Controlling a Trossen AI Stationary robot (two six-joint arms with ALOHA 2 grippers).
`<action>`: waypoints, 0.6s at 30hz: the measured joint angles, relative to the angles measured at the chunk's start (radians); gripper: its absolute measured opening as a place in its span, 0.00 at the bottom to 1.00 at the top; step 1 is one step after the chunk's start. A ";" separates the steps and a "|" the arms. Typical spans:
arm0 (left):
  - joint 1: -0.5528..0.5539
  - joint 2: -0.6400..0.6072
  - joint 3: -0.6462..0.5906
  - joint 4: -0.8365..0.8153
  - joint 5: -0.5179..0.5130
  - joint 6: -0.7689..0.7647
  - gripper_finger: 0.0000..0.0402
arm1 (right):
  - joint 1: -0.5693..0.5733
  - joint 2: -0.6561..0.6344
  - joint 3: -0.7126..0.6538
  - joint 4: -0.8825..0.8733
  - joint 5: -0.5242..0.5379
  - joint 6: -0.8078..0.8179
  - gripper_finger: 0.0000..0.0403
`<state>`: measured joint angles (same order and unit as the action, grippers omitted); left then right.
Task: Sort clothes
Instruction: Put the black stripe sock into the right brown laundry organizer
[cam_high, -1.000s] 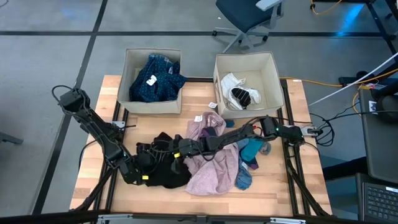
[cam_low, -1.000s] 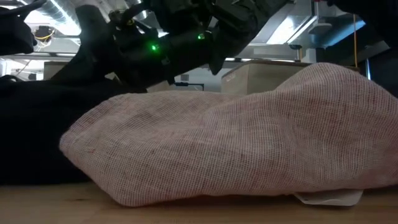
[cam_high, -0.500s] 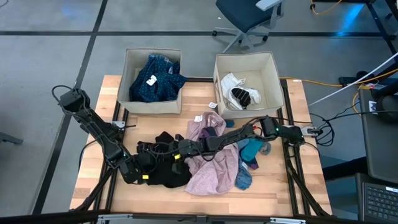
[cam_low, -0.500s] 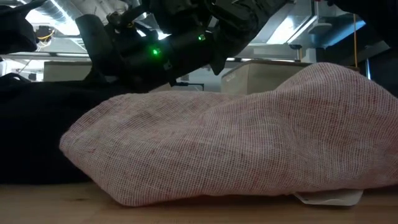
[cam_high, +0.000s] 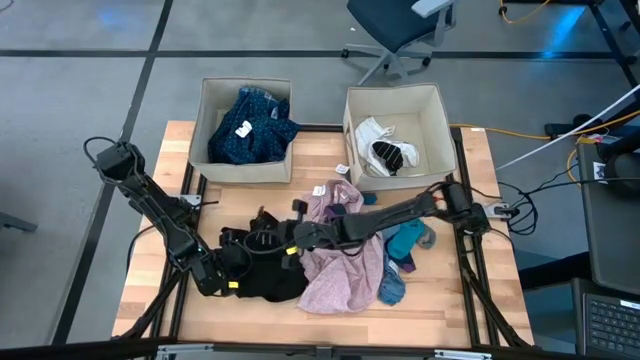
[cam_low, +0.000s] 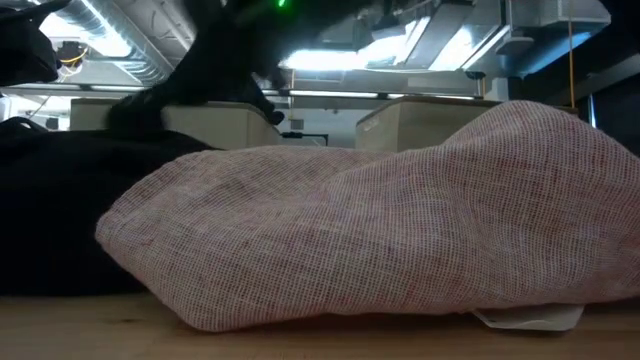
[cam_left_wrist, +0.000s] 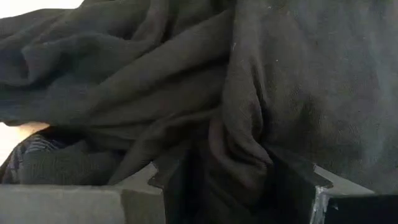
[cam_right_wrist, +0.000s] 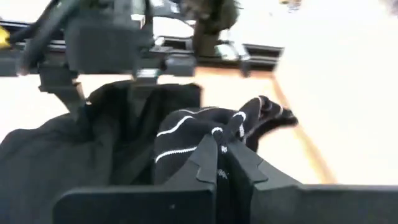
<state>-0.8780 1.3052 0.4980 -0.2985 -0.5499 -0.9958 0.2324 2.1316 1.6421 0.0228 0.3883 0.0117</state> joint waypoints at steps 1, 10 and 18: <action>0.000 0.000 0.000 0.000 0.000 -0.003 0.43 | 0.007 -0.024 0.000 -0.024 0.031 -0.017 0.04; 0.000 0.000 0.000 0.001 0.001 -0.018 0.43 | 0.036 -0.227 0.000 -0.339 0.302 -0.047 0.05; 0.000 0.000 0.000 -0.003 -0.001 -0.018 0.43 | -0.010 -0.411 0.000 -0.675 0.562 0.013 0.06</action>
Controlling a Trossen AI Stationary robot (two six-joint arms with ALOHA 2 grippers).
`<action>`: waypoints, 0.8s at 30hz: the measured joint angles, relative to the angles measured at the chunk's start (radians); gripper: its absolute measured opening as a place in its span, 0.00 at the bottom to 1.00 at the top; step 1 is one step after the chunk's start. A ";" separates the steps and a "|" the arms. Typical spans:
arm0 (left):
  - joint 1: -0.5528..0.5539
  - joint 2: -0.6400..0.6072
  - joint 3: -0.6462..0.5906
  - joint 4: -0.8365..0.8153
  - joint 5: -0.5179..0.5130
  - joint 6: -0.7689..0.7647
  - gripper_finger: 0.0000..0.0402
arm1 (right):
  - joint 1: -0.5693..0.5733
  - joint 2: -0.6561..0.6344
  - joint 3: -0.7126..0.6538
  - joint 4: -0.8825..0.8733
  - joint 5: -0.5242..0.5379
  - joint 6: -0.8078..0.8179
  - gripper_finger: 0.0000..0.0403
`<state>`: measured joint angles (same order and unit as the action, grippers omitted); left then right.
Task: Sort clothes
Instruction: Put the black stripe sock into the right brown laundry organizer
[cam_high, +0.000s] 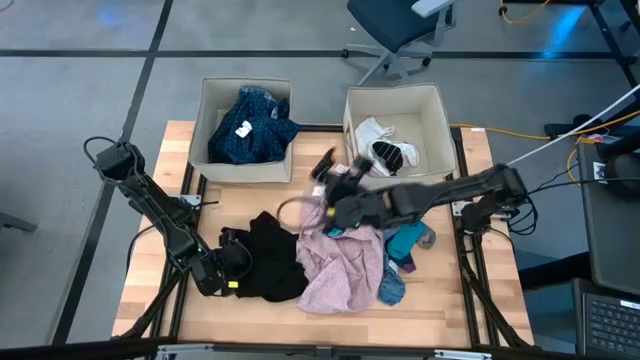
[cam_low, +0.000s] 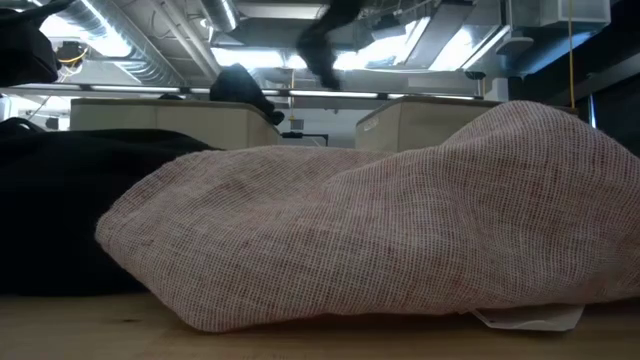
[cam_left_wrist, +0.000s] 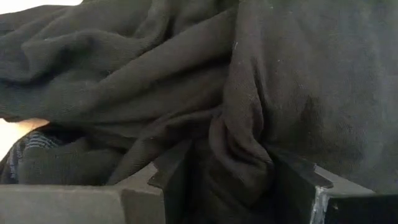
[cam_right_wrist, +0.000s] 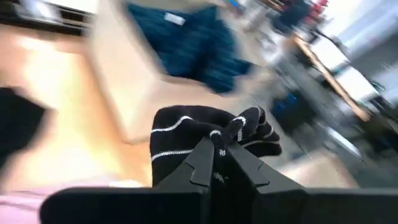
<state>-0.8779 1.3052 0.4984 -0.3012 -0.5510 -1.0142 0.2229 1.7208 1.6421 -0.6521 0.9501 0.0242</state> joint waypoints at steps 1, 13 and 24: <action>0.001 0.000 0.000 0.000 0.000 0.000 0.43 | -0.013 -0.025 0.000 -0.051 0.020 0.027 0.07; 0.001 0.000 0.000 0.004 -0.003 0.000 0.43 | -0.287 -0.144 0.000 -0.566 -0.007 0.370 0.07; 0.001 0.000 0.000 0.007 -0.003 -0.007 0.43 | -0.488 -0.131 0.000 -0.578 -0.310 0.418 0.46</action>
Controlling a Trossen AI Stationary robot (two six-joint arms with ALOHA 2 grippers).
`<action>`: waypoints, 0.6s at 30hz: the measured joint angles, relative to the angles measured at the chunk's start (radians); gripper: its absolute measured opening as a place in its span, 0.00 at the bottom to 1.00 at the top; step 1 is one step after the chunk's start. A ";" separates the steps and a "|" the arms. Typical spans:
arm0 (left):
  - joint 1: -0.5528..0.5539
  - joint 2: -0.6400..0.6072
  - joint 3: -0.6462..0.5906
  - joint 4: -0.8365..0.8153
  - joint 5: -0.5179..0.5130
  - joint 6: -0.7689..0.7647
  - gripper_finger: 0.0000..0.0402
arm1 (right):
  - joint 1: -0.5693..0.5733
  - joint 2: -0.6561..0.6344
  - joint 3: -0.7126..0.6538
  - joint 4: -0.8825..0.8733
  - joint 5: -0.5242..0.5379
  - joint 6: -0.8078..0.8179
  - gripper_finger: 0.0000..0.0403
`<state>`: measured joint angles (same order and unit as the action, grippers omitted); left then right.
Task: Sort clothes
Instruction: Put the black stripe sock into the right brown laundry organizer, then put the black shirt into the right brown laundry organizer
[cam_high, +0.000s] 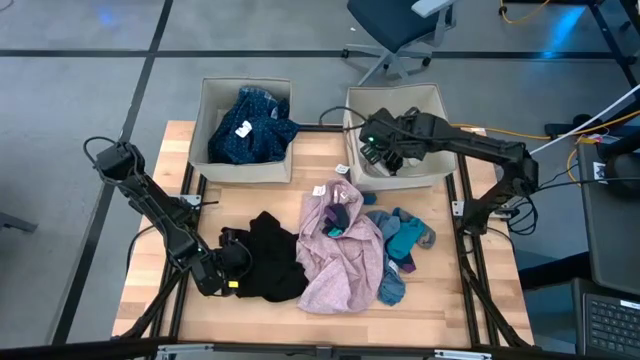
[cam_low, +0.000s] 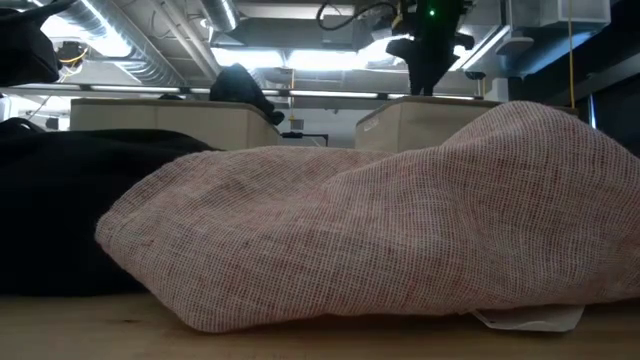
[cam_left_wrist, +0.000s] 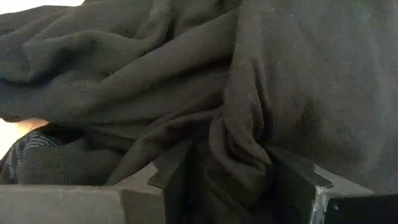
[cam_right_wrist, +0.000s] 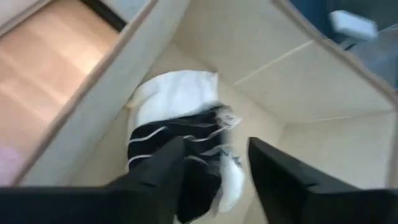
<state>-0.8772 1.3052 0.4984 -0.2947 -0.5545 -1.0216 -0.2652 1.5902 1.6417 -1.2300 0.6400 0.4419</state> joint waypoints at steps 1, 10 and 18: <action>0.000 0.000 0.000 0.000 0.000 0.000 0.43 | 0.001 0.000 0.000 0.001 -0.014 0.000 0.51; 0.000 -0.004 0.000 -0.002 0.000 0.006 0.43 | 0.095 0.000 0.044 0.045 -0.145 0.007 0.79; 0.000 -0.079 0.029 -0.025 0.030 0.046 0.43 | 0.310 0.014 0.024 0.367 -0.156 -0.124 0.80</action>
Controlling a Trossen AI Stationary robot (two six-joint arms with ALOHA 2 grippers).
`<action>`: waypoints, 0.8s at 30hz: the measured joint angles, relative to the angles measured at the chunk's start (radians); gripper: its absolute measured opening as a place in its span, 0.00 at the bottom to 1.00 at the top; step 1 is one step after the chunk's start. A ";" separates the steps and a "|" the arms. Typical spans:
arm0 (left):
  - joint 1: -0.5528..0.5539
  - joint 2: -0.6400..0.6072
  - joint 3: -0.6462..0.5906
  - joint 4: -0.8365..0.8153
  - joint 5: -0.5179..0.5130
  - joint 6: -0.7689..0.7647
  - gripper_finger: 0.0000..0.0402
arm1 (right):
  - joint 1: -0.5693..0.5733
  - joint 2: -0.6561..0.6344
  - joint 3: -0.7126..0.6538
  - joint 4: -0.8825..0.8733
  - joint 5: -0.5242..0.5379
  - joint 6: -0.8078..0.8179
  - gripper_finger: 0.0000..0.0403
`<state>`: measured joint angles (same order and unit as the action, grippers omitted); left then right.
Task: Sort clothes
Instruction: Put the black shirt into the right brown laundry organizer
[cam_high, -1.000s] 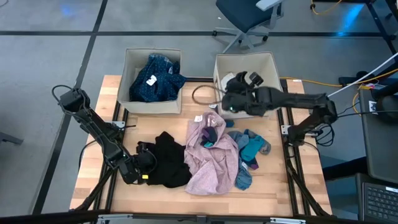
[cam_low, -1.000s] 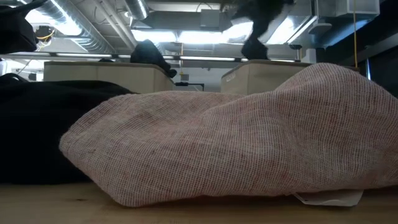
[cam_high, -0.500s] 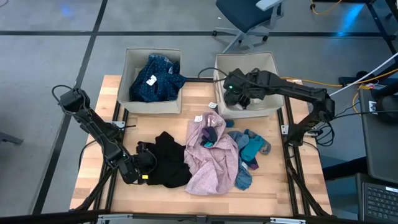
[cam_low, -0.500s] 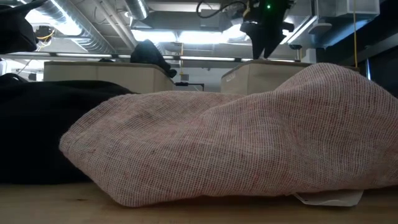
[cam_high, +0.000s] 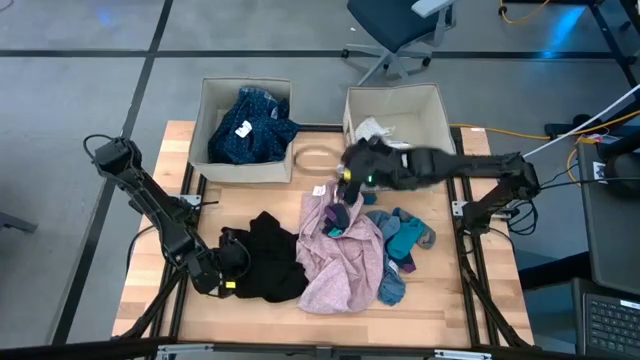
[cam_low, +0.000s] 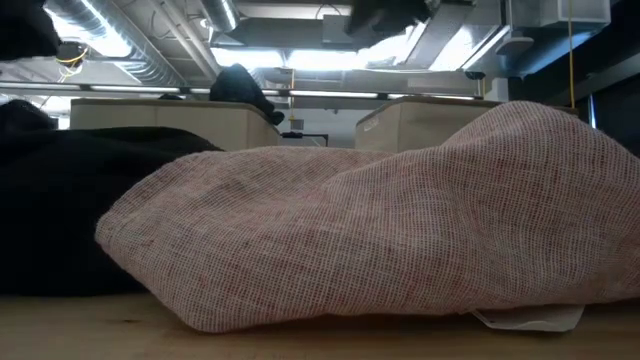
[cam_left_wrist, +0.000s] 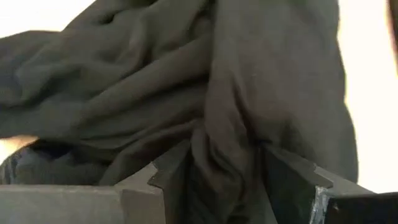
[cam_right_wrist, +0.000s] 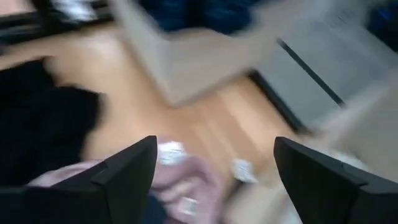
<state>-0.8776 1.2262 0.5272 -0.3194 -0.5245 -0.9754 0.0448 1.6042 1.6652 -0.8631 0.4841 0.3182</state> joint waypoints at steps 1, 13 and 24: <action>0.000 -0.012 0.010 -0.012 0.007 0.013 0.43 | 0.025 0.006 -0.015 0.048 -0.008 -0.026 0.80; -0.045 -0.164 0.107 -0.276 0.050 -0.069 0.43 | 0.234 0.188 -0.095 0.513 -0.191 -0.311 0.80; -0.132 -0.169 0.108 -0.336 0.065 -0.247 0.43 | 0.271 0.384 -0.095 0.780 -0.299 -0.344 0.80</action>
<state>-1.0093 1.0573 0.6350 -0.6559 -0.4595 -1.2229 0.3158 1.9877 1.5707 -0.0829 0.1853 -0.0258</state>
